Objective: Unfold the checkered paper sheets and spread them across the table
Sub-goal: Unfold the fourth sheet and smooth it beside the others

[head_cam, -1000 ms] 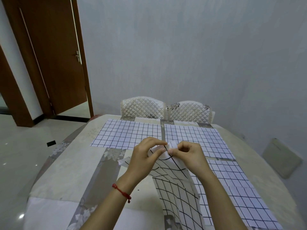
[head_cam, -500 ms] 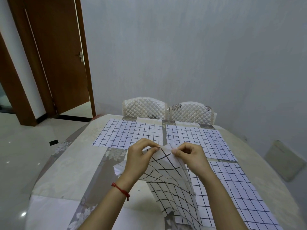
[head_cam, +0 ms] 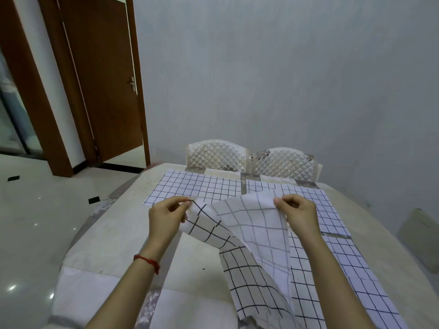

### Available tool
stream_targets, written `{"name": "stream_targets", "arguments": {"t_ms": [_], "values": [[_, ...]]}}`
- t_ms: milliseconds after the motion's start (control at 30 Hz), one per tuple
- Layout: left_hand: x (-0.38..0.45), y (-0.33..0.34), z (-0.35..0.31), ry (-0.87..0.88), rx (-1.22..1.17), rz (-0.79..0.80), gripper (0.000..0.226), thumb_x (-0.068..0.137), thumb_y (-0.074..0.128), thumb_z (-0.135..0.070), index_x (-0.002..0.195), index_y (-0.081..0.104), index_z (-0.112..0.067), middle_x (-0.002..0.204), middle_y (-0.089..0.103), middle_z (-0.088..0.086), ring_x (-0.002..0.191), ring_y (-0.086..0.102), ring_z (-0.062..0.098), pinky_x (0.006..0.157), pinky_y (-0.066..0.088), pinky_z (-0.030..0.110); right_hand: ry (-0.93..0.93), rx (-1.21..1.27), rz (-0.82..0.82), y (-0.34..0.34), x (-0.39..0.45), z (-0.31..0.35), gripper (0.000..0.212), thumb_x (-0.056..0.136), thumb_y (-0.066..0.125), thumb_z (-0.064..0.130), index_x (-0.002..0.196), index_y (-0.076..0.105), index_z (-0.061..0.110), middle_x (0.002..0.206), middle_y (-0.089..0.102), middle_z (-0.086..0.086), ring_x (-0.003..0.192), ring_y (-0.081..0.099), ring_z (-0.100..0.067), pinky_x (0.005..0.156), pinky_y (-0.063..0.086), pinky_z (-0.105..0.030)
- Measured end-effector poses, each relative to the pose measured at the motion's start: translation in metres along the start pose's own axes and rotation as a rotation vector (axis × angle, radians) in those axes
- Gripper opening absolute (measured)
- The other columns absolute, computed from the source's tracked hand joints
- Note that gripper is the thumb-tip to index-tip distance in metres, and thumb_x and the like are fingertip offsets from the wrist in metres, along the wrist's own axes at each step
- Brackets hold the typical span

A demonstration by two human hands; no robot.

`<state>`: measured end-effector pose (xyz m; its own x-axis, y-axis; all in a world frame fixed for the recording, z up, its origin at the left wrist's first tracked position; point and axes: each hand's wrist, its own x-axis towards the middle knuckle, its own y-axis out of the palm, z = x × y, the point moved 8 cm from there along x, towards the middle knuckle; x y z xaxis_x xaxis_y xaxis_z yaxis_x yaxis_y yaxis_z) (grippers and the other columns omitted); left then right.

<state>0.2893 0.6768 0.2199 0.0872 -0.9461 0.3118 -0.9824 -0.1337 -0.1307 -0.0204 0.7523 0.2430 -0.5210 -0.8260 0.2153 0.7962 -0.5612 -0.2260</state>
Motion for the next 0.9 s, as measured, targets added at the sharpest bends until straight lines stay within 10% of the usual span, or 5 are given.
{"name": "stream_targets", "arguments": {"t_ms": [367, 500, 900], "values": [[0.046, -0.035, 0.053, -0.276, -0.059, -0.154, 0.040, 0.087, 0.054, -0.039, 0.076, 0.070, -0.004, 0.070, 0.071, 0.011, 0.062, 0.069, 0.025, 0.054, 0.055, 0.026, 0.022, -0.169, -0.013, 0.027, 0.055, -0.006, 0.008, 0.078, 0.068, 0.014, 0.080, 0.067, 0.005, 0.085, 0.065, -0.006, 0.074, 0.056, -0.020, 0.072, 0.042, -0.027], [0.090, -0.051, 0.076, -0.313, -0.009, -0.175, 0.016, 0.083, 0.060, -0.016, 0.073, 0.066, -0.005, 0.083, 0.071, 0.018, 0.061, 0.067, 0.022, 0.047, 0.052, 0.018, 0.048, -0.187, -0.064, 0.047, 0.076, -0.006, 0.009, 0.081, 0.065, 0.015, 0.075, 0.065, 0.008, 0.070, 0.063, -0.006, 0.047, 0.056, -0.014, 0.051, 0.041, -0.023], [0.231, -0.110, 0.082, -0.165, -0.031, -0.195, 0.023, 0.079, 0.060, -0.003, 0.101, 0.064, -0.010, 0.084, 0.066, 0.009, 0.081, 0.063, 0.024, 0.076, 0.055, 0.035, -0.013, 0.349, -0.312, 0.095, 0.129, 0.014, 0.014, 0.083, 0.062, 0.002, 0.075, 0.064, 0.013, 0.058, 0.071, 0.007, 0.059, 0.068, -0.003, 0.060, 0.055, -0.013]]}}
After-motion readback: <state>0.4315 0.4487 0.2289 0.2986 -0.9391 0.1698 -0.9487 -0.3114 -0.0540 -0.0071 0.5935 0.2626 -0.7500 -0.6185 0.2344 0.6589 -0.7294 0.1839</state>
